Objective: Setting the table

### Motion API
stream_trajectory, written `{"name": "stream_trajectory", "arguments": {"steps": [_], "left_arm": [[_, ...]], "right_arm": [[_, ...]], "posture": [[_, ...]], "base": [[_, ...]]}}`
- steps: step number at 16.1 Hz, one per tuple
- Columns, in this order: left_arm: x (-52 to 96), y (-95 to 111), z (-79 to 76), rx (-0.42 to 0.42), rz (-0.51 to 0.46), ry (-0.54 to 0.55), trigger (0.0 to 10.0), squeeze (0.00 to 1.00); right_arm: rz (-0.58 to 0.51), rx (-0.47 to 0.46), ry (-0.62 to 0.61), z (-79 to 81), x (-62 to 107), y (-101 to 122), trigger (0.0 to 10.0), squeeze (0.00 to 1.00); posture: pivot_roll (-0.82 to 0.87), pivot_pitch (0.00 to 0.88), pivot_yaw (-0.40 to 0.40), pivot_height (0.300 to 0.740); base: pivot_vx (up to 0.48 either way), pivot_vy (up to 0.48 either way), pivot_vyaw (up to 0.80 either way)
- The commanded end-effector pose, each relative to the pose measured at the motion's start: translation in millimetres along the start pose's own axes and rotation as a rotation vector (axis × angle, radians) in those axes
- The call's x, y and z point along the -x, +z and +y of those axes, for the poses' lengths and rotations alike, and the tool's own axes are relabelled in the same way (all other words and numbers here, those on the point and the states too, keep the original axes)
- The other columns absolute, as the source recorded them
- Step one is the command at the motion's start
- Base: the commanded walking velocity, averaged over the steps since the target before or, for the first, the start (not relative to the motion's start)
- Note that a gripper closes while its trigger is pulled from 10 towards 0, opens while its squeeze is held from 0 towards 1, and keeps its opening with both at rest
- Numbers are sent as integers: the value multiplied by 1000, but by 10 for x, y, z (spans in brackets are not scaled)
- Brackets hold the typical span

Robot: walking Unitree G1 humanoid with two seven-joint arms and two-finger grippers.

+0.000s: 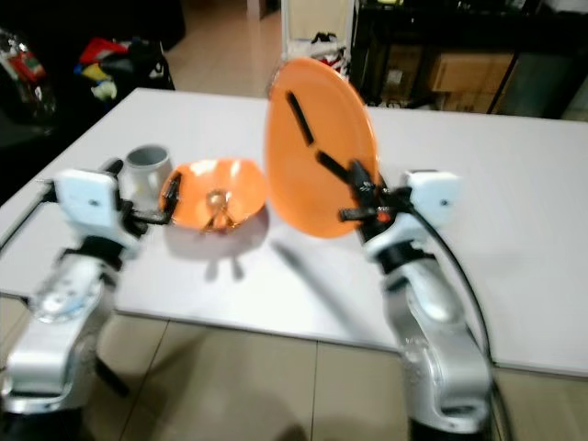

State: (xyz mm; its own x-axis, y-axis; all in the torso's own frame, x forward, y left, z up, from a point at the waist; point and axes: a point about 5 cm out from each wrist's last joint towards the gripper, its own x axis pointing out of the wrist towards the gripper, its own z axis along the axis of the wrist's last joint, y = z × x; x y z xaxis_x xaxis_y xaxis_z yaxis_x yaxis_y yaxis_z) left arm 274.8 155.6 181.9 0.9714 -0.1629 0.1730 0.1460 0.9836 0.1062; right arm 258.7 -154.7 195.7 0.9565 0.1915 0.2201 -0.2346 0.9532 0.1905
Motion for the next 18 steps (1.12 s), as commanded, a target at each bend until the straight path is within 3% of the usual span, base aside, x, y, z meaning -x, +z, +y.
{"name": "stream_trajectory", "arguments": {"steps": [1,4,7,18], "left_arm": [[1,48,79,-18,-12,19,10000,0],[-2,98,30,-18,-36,-14,10000,0],[-14,93,38,-15,-35,-13,10000,0],[0,85,121,-44,-14,-20,10000,0]], "right_arm": [[-88,-21,40,98,-22,160,10000,0],[-149,-47,25,93,-2,307,10000,0],[-136,-46,-13,43,29,289,10000,0],[-141,-127,50,154,23,350,10000,0]], "posture": [[29,0,27,740],[24,0,34,740],[19,0,40,740],[34,0,49,740]], "base": [[409,0,0],[136,0,0],[0,0,0],[0,387,-74]]}}
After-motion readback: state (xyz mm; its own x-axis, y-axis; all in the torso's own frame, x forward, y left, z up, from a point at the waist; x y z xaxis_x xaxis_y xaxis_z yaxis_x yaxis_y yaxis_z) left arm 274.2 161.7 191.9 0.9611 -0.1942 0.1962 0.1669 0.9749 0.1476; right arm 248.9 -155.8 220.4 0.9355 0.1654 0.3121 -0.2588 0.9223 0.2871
